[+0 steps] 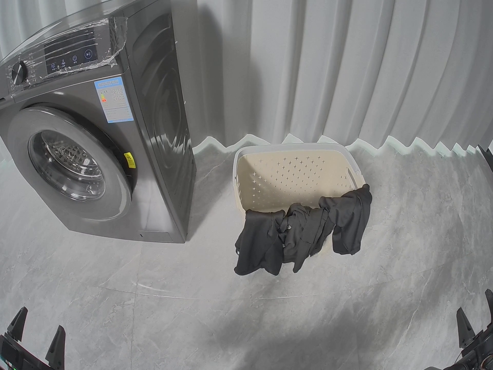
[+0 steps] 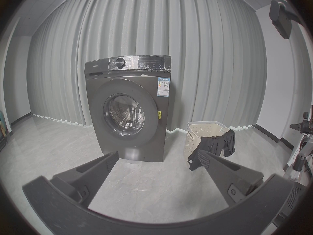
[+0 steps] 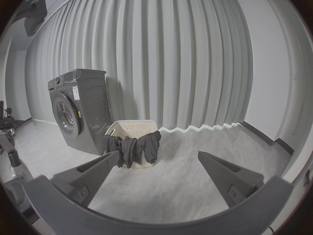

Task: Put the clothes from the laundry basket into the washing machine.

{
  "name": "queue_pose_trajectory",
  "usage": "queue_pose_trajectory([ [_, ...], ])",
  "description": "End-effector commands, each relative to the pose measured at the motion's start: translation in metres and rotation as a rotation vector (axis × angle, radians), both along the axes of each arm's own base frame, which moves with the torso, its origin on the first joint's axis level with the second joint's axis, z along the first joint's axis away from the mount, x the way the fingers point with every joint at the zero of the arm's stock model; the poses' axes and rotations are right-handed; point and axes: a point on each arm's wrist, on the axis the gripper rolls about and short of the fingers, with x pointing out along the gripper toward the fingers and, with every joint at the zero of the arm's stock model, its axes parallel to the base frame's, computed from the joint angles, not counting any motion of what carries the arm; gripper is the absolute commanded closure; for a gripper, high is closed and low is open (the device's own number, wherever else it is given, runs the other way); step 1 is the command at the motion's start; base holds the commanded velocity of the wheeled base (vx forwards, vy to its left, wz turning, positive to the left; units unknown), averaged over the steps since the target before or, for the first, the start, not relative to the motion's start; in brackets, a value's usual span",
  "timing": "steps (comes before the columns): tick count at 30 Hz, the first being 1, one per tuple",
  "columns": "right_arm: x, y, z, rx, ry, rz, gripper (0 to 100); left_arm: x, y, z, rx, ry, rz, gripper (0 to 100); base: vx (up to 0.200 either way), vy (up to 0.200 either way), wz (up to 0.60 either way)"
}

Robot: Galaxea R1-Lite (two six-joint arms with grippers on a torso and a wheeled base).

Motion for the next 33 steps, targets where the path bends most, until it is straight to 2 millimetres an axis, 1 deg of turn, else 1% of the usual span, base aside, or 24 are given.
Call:
queue_pose_trajectory([
  [1,0.0001,0.0000,-0.0053,0.000,0.001,-0.001,0,0.0000,0.0000,-0.0049,0.000,0.001,0.000,0,0.200,0.000,0.00],
  [10,0.0001,0.0000,-0.0053,0.000,0.001,0.001,0,0.0000,0.0000,-0.0048,0.000,-0.001,0.000,0,0.000,0.000,0.00],
  [31,0.0001,0.0000,-0.0053,0.000,0.001,0.001,0,0.0001,0.0000,-0.0053,0.000,0.002,-0.002,0,0.000,-0.200,0.00],
  [33,0.0001,0.0000,-0.0053,0.000,0.001,0.001,0,0.0000,0.0000,-0.0048,0.000,-0.001,0.000,0,0.000,0.000,0.00],
])
